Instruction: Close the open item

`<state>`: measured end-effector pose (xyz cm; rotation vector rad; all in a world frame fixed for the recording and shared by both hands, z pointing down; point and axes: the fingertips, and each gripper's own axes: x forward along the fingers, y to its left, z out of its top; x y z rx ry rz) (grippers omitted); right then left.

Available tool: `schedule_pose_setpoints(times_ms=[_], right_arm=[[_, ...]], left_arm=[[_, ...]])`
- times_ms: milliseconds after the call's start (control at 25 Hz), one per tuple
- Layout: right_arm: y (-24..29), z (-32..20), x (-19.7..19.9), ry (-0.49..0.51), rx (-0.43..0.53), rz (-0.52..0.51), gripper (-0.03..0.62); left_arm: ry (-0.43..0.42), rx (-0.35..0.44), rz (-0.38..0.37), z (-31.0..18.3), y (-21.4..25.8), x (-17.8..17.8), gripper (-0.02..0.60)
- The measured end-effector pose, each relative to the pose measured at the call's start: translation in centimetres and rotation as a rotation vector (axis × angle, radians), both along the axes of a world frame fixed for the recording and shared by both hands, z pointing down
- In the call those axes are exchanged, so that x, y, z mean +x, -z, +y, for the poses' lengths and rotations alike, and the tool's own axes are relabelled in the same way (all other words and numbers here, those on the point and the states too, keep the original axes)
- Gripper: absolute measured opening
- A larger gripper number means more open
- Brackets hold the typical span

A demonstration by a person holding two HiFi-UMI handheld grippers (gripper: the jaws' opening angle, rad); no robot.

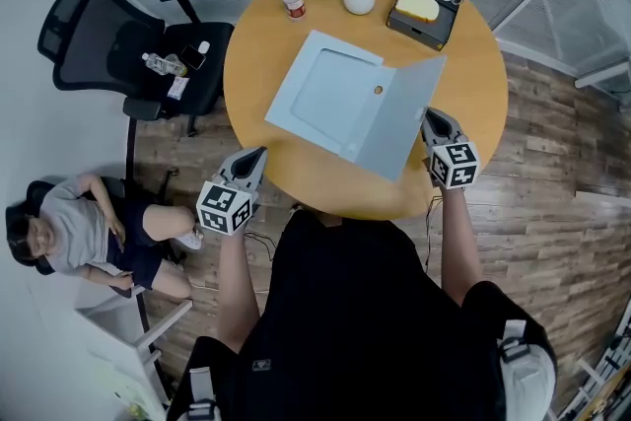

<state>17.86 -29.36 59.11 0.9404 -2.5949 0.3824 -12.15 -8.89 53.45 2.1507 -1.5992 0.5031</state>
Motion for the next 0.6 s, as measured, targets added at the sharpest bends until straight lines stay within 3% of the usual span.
schedule_pose_setpoints(times_ms=[400,600], right_arm=[[1.4,-0.8,-2.4,-0.104,0.019,0.043,0.009],[2.0,-0.9,-4.4,-0.140,0.019,0.088,0.009]], left_arm=[[-0.096,0.000,0.073,-4.1,-1.6,-4.5,0.005],[-0.178,-0.078,0.019,-5.9,-5.4,-7.0,0.005]])
